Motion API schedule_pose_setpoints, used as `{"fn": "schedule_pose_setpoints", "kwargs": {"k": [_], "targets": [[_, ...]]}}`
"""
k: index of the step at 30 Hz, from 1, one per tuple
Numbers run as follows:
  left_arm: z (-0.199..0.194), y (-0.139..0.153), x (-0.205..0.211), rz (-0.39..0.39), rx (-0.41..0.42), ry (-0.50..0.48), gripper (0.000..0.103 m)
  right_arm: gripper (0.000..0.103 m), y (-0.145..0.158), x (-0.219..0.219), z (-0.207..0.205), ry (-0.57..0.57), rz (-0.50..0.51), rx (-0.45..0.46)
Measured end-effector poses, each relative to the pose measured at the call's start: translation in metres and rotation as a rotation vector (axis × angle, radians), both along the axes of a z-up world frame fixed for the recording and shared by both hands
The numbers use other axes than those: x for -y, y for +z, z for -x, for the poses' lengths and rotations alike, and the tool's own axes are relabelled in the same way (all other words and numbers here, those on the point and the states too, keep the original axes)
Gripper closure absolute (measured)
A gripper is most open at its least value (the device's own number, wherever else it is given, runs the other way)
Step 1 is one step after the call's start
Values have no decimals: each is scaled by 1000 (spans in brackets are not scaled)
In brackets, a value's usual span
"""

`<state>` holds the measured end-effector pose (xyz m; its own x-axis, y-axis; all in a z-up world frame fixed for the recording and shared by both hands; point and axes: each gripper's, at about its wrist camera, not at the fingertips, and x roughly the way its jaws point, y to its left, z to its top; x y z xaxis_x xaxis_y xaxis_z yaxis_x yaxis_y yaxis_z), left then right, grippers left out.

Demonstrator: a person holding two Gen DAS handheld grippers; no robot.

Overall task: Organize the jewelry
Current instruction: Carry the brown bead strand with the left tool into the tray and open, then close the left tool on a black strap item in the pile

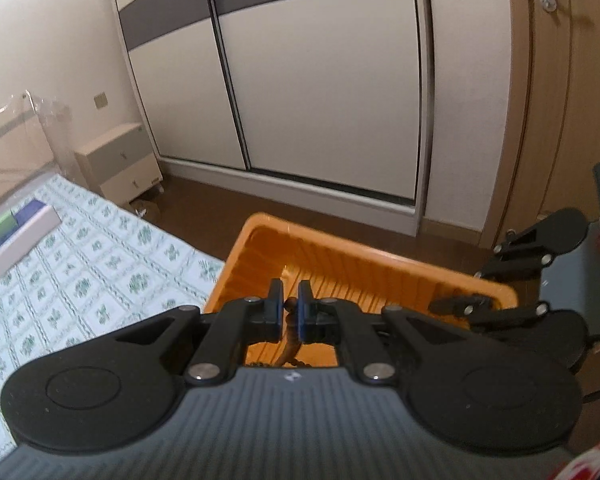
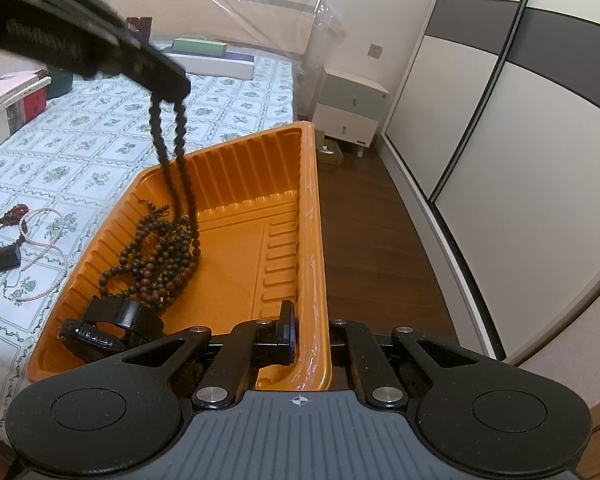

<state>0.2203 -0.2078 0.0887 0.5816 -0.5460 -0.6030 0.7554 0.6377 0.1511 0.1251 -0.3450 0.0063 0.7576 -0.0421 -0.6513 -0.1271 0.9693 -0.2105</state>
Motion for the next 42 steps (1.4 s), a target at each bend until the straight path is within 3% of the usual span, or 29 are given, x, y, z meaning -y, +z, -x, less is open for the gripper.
{"fn": "schedule_pose_setpoints", "kwargs": {"k": [14, 19, 24, 29, 34, 38, 42], "targets": [[-12, -10, 0, -21, -56, 12, 97, 97, -1, 1, 0, -1, 0, -1], [-9, -12, 1, -37, -61, 3, 89, 97, -1, 1, 0, -2, 0, -2], [-6, -8, -10, -37, -45, 16, 89, 97, -3, 1, 0, -3, -1, -1], [-3, 1, -42, -30, -13, 70, 84, 97, -3, 2, 1, -1, -1, 1], [2, 2, -100, -2, -3, 174, 78, 97, 0, 2, 3, 2, -3, 5], [11, -8, -150, 15, -10, 280, 72, 97, 0, 2, 4, 1, -5, 5], [30, -31, -190, -34, -5, 352, 72, 97, 1, 2, 5, 1, -2, 4]]}}
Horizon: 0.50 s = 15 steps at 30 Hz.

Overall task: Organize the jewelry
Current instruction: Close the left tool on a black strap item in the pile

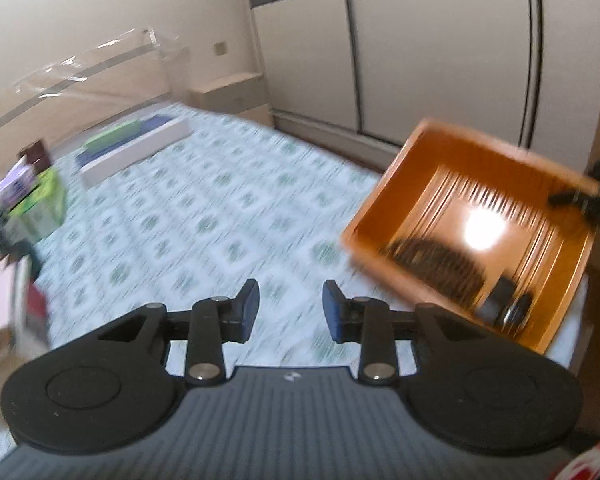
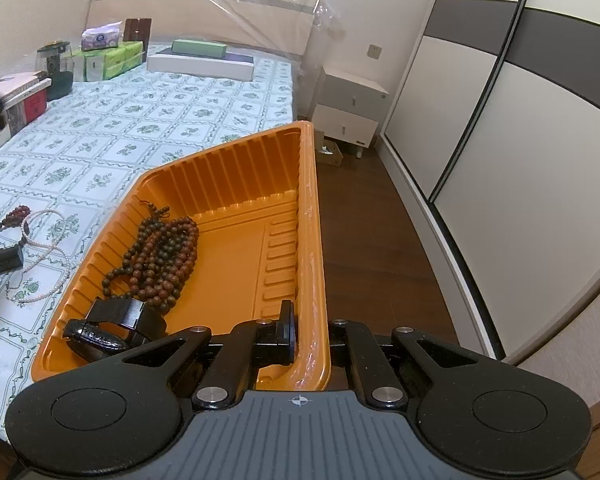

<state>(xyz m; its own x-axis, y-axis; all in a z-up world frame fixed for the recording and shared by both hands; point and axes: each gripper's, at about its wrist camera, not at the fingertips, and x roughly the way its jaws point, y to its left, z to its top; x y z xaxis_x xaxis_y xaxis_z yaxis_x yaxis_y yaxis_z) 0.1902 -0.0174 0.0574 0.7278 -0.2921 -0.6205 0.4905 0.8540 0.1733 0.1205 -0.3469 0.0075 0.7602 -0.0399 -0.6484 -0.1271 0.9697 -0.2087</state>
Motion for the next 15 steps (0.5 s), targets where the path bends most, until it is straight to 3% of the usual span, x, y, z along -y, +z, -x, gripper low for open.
{"fn": "schedule_pose_setpoints", "kwargs": {"k": [6, 15], "targets": [[36, -44, -25, -57, -36, 43, 67, 97, 0, 0, -1, -6, 5, -5], [61, -96, -4, -36, -80, -17, 66, 97, 1, -2, -1, -7, 16, -10]]}}
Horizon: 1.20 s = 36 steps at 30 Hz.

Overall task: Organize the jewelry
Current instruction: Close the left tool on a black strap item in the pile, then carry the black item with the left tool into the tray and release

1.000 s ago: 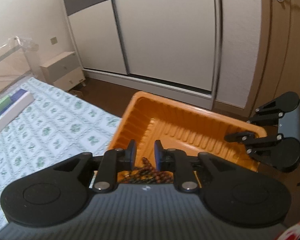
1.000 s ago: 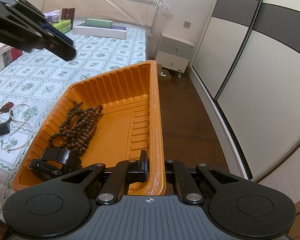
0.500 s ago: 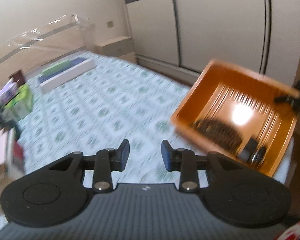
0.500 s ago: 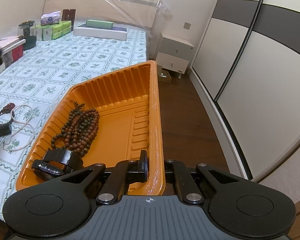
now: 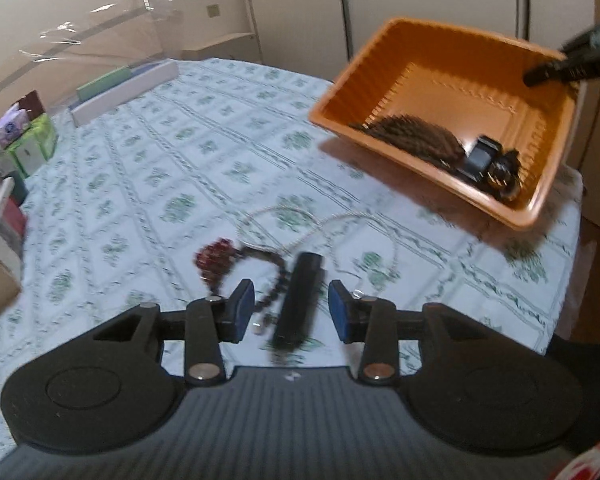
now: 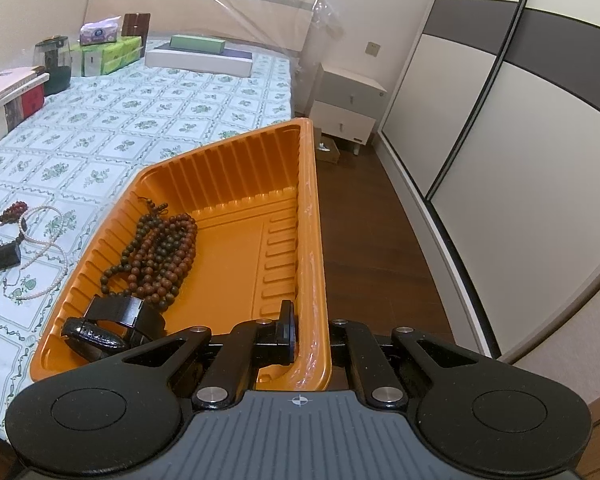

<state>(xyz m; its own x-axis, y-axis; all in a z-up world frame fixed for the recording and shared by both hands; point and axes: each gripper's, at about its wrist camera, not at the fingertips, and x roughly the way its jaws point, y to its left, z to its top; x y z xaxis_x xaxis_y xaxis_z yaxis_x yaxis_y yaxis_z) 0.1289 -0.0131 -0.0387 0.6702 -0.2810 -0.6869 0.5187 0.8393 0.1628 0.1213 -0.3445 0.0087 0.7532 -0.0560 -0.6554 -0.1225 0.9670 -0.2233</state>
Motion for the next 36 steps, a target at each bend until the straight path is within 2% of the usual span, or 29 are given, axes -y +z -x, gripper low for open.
{"fn": "schedule_pose_setpoints", "kwargs": {"k": [6, 13, 16, 17, 19, 27, 36], "targets": [[-13, -18, 10, -15, -26, -7, 67, 97, -1, 0, 0, -1, 2, -2], [-25, -27, 14, -35, -51, -16, 72, 97, -2, 1, -1, -1, 2, -4], [-29, -29, 14, -35, -77, -11, 77, 97, -2, 1, -1, -2, 1, -4], [-30, -30, 14, -34, -87, -15, 83, 97, -2, 1, -1, -2, 1, -4], [-29, -31, 15, -33, -91, -17, 84, 97, -2, 2, -1, -3, -1, -4], [-19, -19, 15, -49, -61, -32, 84, 97, -3, 2, -1, -4, -2, -3], [-23, 12, 17, -8, -10, -37, 84, 97, -1, 2, 0, -3, -4, -1]]}}
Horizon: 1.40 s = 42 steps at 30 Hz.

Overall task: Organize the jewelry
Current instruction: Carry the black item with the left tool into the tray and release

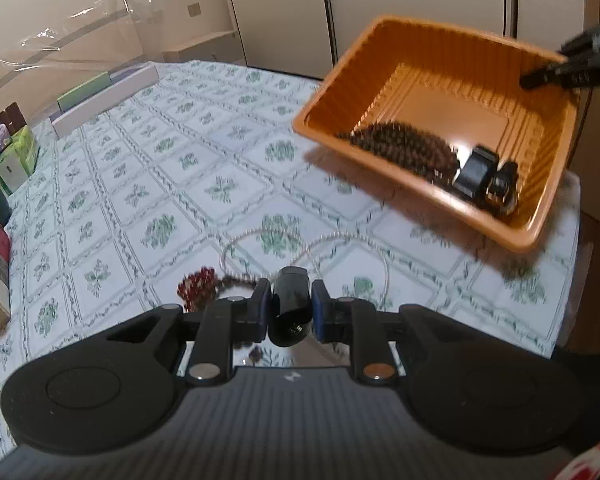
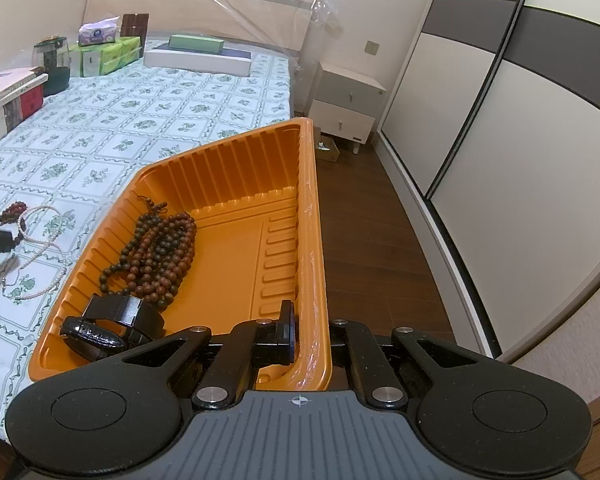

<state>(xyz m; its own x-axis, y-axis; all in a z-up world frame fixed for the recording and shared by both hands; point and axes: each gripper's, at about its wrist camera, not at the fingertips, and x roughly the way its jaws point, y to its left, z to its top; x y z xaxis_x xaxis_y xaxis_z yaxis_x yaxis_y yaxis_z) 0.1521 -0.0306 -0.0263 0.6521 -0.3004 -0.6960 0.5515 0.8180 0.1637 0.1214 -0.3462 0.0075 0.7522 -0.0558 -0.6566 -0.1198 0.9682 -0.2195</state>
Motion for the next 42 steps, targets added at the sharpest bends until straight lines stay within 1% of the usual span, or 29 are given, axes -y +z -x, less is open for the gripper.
{"fn": "schedule_pose_setpoints", "kwargs": {"k": [5, 9, 13, 20, 26, 31, 36, 41, 42], "targets": [[-3, 13, 4, 28, 12, -2, 84, 97, 0, 0, 0, 1, -1, 2], [-3, 23, 18, 57, 24, -34, 84, 97, 1, 0, 0, 1, -2, 2], [-2, 32, 42, 97, 26, -87, 84, 97, 0, 0, 0, 1, -4, 1], [-1, 41, 98, 173, 16, -198, 84, 97, 1, 1, 1, 0, -6, 0], [1, 37, 138, 222, -6, -286, 84, 97, 1, 1, 1, 4, -8, 0], [4, 30, 160, 227, -30, -331, 84, 97, 1, 1, 1, 4, -11, 0], [6, 21, 174, 229, -54, -346, 84, 97, 0, 3, 1, 3, -16, -3], [3, 15, 177, 219, -66, -349, 84, 97, 0, 3, 1, 3, -17, -3], [3, 15, 176, 220, -61, -346, 81, 97, 0, 3, 1, 3, -17, -3]]}}
